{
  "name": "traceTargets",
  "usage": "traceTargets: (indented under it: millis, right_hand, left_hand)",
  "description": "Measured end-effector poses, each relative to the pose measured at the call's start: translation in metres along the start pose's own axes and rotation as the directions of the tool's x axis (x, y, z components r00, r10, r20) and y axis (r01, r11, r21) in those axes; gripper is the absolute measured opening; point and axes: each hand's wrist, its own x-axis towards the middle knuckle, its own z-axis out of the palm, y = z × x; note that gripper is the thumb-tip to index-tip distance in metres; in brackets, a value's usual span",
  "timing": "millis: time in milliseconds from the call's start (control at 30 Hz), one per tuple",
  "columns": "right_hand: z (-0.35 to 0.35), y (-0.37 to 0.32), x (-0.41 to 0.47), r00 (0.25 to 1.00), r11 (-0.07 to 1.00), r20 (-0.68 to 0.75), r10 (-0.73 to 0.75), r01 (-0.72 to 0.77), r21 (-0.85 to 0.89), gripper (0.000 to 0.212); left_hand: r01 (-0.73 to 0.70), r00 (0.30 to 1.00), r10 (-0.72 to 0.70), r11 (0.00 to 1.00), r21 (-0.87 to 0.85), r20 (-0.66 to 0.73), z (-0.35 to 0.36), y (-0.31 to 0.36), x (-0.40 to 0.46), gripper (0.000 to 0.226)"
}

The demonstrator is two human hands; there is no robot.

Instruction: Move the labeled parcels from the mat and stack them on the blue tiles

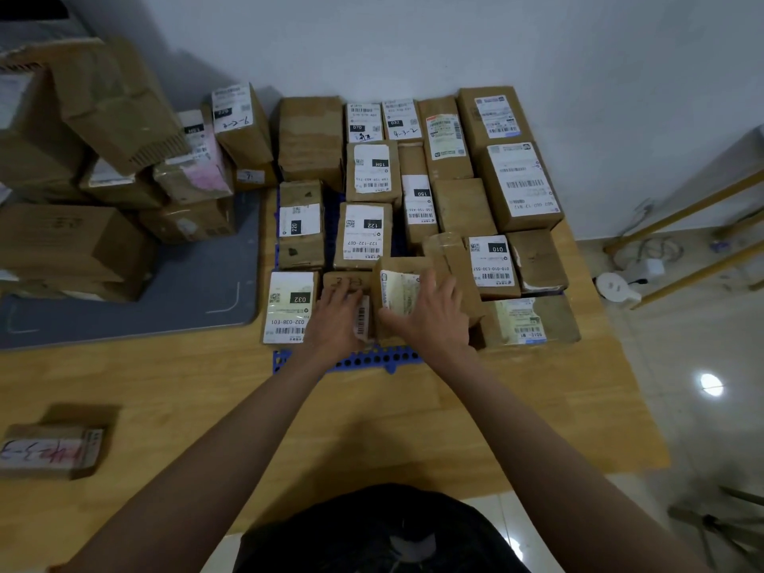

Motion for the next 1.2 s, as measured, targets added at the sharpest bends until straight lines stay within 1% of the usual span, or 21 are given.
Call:
traceTargets:
  millis: [33, 133, 267, 433, 500, 567, 633, 700, 767, 833, 867, 933, 1067, 1200]
  right_hand:
    - [0.002, -0.001, 0.0, 1.0, 1.0, -0.003, 0.001, -0.001, -0.024, 0.086]
    - [0.007, -0.005, 0.003, 1.0, 0.995, -0.011, -0.008, 0.007, -0.097, 0.087]
    - [0.009, -0.007, 0.008, 1.0, 0.991, -0.027, 0.002, -0.006, -0.136, 0.09]
    - [0.015, -0.009, 0.012, 1.0, 0.974, 0.015, 0.01, -0.006, -0.224, 0.096]
    - [0.017, -0.014, 0.014, 1.0, 0.967, 0.03, 0.007, 0.001, -0.256, 0.098]
    - [0.019, -0.018, 0.016, 0.999, 0.963, 0.052, -0.001, 0.015, -0.268, 0.098]
    - [0.022, -0.02, 0.016, 0.996, 0.962, 0.093, -0.02, 0.044, -0.271, 0.093]
    - [0.023, -0.015, 0.013, 0.994, 0.957, 0.084, -0.075, 0.095, -0.274, 0.082]
    - [0.021, -0.006, 0.01, 0.987, 0.936, 0.011, -0.16, 0.155, -0.315, 0.07]
    - [0.016, 0.006, 0.008, 0.979, 0.919, -0.038, -0.201, 0.175, -0.353, 0.069]
    - [0.014, 0.013, 0.007, 0.98, 0.918, -0.032, -0.199, 0.174, -0.357, 0.074]
    - [0.011, 0.025, 0.007, 0.985, 0.922, 0.023, -0.171, 0.168, -0.347, 0.08]
    - [0.013, 0.04, 0.008, 0.988, 0.915, 0.102, -0.113, 0.144, -0.377, 0.07]
    - [0.018, 0.045, 0.009, 0.986, 0.905, 0.098, -0.137, 0.164, -0.392, 0.061]
  left_hand:
    - [0.013, 1.0, -0.013, 1.0, 0.026, -0.021, 0.003, 0.001, -0.001, 0.101]
    - [0.041, 0.996, -0.038, 0.999, 0.031, -0.08, 0.006, 0.005, -0.003, 0.092]
    - [0.059, 0.994, -0.058, 0.998, 0.018, -0.094, 0.005, 0.008, -0.003, 0.088]
    - [0.059, 0.995, -0.056, 0.998, 0.029, -0.087, 0.006, 0.006, -0.001, 0.088]
    - [0.037, 0.995, -0.036, 0.999, 0.012, -0.096, 0.004, 0.003, 0.0, 0.088]
    - [0.015, 0.99, -0.01, 0.999, 0.037, -0.138, 0.003, -0.003, 0.0, 0.091]
    - [0.054, 0.984, -0.04, 0.995, 0.078, -0.176, 0.003, -0.01, -0.003, 0.099]
    - [0.134, 0.98, -0.121, 0.988, 0.073, -0.16, 0.004, -0.019, -0.007, 0.11]
    - [0.205, 0.975, -0.199, 0.977, 0.058, -0.101, 0.003, -0.025, -0.009, 0.119]
    - [0.256, 0.967, -0.255, 0.966, 0.04, -0.025, 0.001, -0.028, -0.011, 0.121]
    - [0.266, 0.964, -0.266, 0.964, 0.026, -0.002, 0.001, -0.028, -0.011, 0.121]
    - [0.264, 0.964, -0.264, 0.964, 0.015, 0.009, 0.001, -0.025, -0.011, 0.117]
    - [0.27, 0.963, -0.27, 0.962, 0.028, -0.001, 0.001, -0.019, -0.009, 0.114]
    - [0.27, 0.963, -0.27, 0.962, 0.033, -0.016, 0.004, -0.018, -0.01, 0.112]
